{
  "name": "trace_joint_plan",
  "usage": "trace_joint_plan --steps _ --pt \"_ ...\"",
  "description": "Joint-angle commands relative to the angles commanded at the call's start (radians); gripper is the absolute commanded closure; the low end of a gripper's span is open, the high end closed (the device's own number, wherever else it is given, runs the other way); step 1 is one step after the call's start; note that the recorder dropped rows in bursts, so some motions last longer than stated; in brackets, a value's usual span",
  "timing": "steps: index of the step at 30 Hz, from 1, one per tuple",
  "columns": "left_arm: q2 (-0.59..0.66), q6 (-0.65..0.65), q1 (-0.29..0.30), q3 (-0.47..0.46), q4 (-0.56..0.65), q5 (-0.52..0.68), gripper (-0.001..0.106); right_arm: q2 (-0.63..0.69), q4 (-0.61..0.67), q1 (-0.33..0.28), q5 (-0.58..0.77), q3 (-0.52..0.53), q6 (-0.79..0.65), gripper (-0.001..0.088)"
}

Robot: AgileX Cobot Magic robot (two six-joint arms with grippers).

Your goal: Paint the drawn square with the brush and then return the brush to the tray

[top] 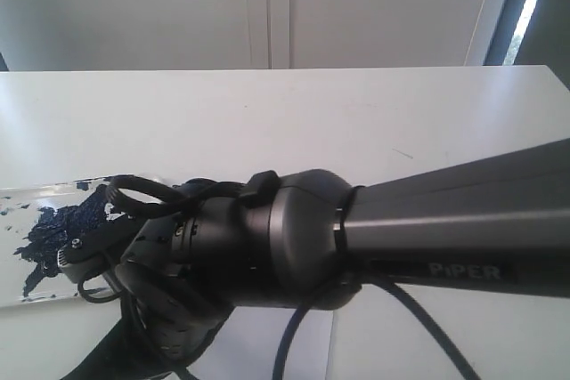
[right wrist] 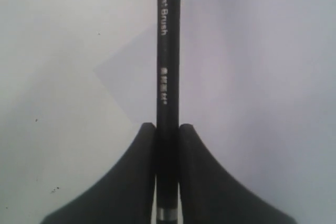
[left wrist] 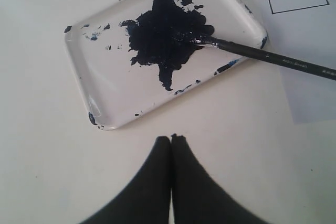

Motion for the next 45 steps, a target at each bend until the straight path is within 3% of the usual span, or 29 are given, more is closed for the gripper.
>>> trace_joint_plan --steps 17,24,45 --pt "0.0 0.0 0.0 0.0 0.0 0.0 0.105 0.002 0.003 -0.027 0.013 -0.022 -0.002 0.0868" --pt "0.0 0.0 0.0 0.0 -0.007 0.0 0.105 0.002 0.115 -0.027 -0.003 -0.024 -0.111 0.0868" --pt "0.0 0.003 0.0 0.0 -0.014 -0.009 0.105 0.002 0.075 -0.077 0.033 -0.024 -0.111 0.0868"
